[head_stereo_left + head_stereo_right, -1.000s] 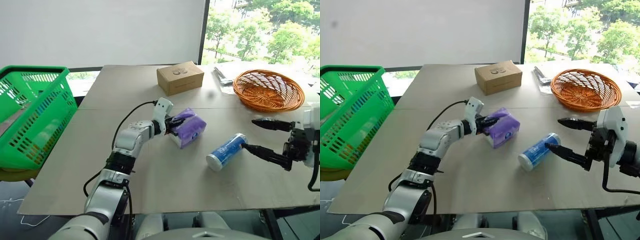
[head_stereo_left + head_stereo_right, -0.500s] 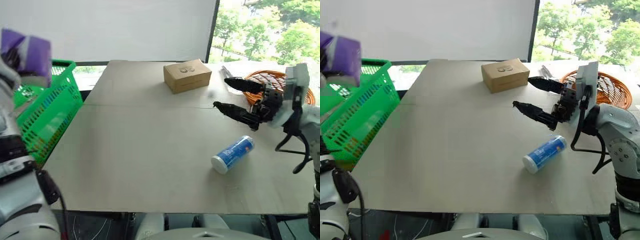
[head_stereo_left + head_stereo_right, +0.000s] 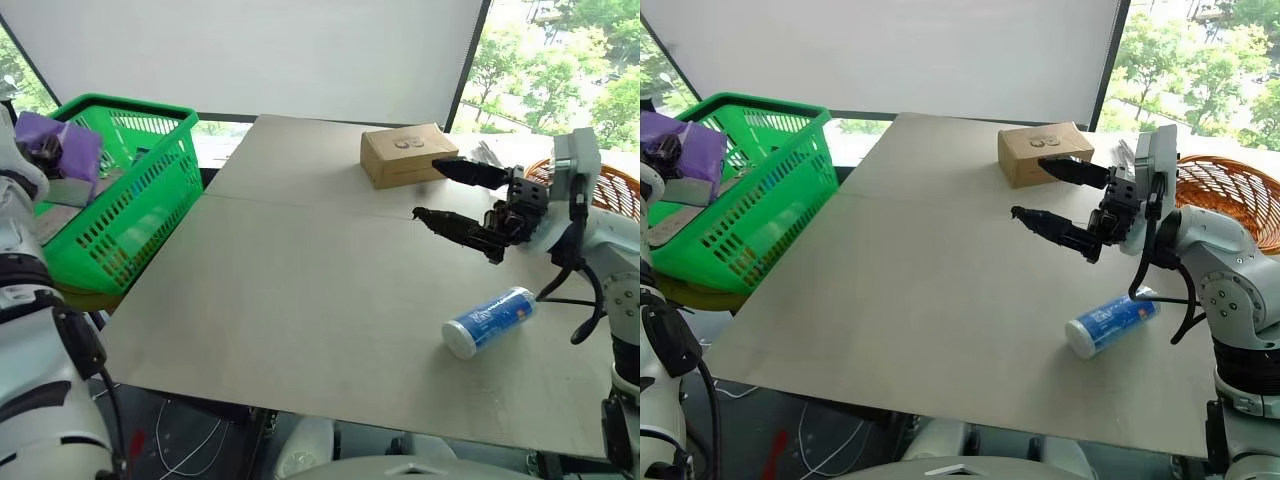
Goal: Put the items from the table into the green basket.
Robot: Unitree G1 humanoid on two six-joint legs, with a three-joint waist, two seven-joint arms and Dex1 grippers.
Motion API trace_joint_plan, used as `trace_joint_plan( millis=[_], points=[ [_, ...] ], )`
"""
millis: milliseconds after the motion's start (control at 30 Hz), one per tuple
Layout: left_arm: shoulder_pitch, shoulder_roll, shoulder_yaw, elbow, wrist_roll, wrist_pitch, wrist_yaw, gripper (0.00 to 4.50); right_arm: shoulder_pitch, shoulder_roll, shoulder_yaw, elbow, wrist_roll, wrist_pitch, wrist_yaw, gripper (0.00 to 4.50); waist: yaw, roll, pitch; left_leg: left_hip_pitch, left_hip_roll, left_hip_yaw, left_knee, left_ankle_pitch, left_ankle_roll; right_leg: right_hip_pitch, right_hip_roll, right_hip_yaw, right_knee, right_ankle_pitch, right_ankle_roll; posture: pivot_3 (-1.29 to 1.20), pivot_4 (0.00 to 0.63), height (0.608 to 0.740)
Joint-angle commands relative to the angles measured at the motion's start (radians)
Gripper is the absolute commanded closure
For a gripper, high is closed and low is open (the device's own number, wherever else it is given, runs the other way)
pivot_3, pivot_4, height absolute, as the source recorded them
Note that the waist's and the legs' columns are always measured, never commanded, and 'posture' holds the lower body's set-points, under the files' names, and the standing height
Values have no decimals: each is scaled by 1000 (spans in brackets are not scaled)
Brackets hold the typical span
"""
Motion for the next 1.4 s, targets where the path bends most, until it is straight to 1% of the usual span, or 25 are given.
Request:
trace_joint_plan(
  millis=[33,100,200,233,300,333,367,433,500,567,667,700,767,800,833,900,933,967,1067,1200,1300,1400],
  points=[
    [-21,27,3,18,23,-58,139,1081,24,-24,-57,-32,-1,-18,-12,0,-10,-1,-1,-1,0,0,0,0,0,-2,0,0,1,0,0,90,0,740],
    [-27,7,-8,-6,26,-72,163,1081,52,-42,-77,-37,-12,-24,-16,0,-18,-2,-1,-4,0,1,1,1,-1,-5,0,0,3,0,0,75,0,740],
    [-42,-28,-21,-38,21,-52,177,1081,85,-62,-99,-44,-20,-28,-20,0,-23,-3,-2,-3,0,2,1,1,-1,-6,0,-1,6,0,0,56,0,740],
    [-55,-67,-19,-76,-16,-43,111,1081,104,-76,-113,-47,-24,-25,-18,0,-20,-3,-3,-3,0,2,1,0,0,-6,0,-1,6,0,0,56,0,740],
    [-55,-150,-24,-195,-120,13,-92,1081,136,-104,-136,-49,-26,-21,-12,0,-16,-3,-4,-3,0,1,3,0,0,-5,0,-2,8,0,0,47,0,740],
    [-45,-178,-29,-248,-157,44,-169,1081,145,-113,-142,-49,-25,-20,-10,0,-14,-3,-4,-3,0,1,4,0,0,-5,-1,-2,8,0,0,47,0,740],
    [-6,-213,-71,-352,-191,105,-264,1081,165,-128,-150,-46,-30,-20,-2,0,-15,-3,-4,-3,0,1,5,0,0,-5,-1,-2,9,0,0,47,0,740],
    [110,-272,-192,-616,-276,272,-455,1081,207,-155,-172,-35,-45,-28,15,0,-28,0,-7,-3,0,2,6,1,-1,-4,-1,-1,9,0,0,47,0,740],
    [242,-296,-338,-892,-365,432,-603,1081,258,-182,-201,-25,-55,-27,38,0,-47,3,-9,-3,0,4,6,3,-4,-4,-1,1,8,0,0,23,0,740],
    [320,-335,-434,-1055,-414,550,-641,1081,328,-216,-233,-23,-71,-29,73,0,-66,6,-10,-2,0,5,6,3,-4,-4,-1,3,10,0,0,0,0,740],
    [363,-404,-509,-1153,-444,653,-640,1081,414,-256,-269,-35,-92,-38,110,0,-95,8,-10,-2,0,6,6,2,-3,-4,1,5,10,0,0,-20,0,740],
    [372,-428,-548,-1177,-445,675,-650,1081,448,-273,-282,-43,-106,-42,127,0,-103,8,-9,-2,1,6,6,1,0,-4,3,6,9,0,0,-34,0,740],
    [370,-525,-623,-1187,-431,702,-615,1081,518,-291,-338,-56,-108,-37,149,0,-109,13,-9,0,3,6,8,0,1,-3,8,8,12,0,0,-56,0,740],
    [366,-569,-642,-1184,-422,716,-590,1081,543,-294,-364,-58,-105,-35,152,0,-111,16,-8,6,4,5,8,0,1,4,8,7,11,0,0,-56,0,740],
    [359,-612,-677,-1173,-393,719,-559,1081,576,-294,-395,-60,-108,-37,157,0,-113,19,-7,15,4,6,7,0,1,13,8,8,10,0,0,-56,0,740],
    [346,-677,-735,-1158,-342,724,-515,1081,638,-289,-446,-72,-119,-41,171,0,-120,24,-6,27,3,6,5,-1,2,24,9,8,6,-1,0,-116,0,740],
    [340,-712,-751,-1149,-335,741,-494,1081,671,-286,-472,-80,-129,-46,178,0,-125,25,-6,31,3,6,3,-1,2,31,10,9,2,-1,1,-116,0,740],
    [336,-737,-755,-1145,-337,757,-483,1081,696,-284,-492,-87,-135,-49,183,0,-128,26,-6,34,3,5,2,-1,2,34,11,9,-1,-1,1,-116,0,740],
    [316,-785,-790,-1117,-306,801,-451,1081,767,-274,-563,-114,-132,-44,193,0,-157,26,-7,33,3,6,2,-1,2,35,11,11,-2,-1,1,-161,0,740],
    [288,-832,-829,-1058,-259,882,-394,1081,855,-252,-626,-149,-137,-41,207,0,-178,27,-6,33,3,6,-1,-1,3,36,14,17,-3,-1,2,-194,0,740],
    [288,-858,-889,-1017,-200,949,-339,1081,938,-229,-644,-173,-185,-73,229,0,-184,26,-6,33,3,6,0,-1,3,35,13,17,-3,-1,3,-216,0,740],
    [311,-912,-881,-1014,-229,1051,-318,1081,970,-198,-646,-201,-181,-80,216,0,-187,27,-6,33,2,7,0,-2,3,36,12,17,-4,-3,7,-228,0,740]
  ],
)
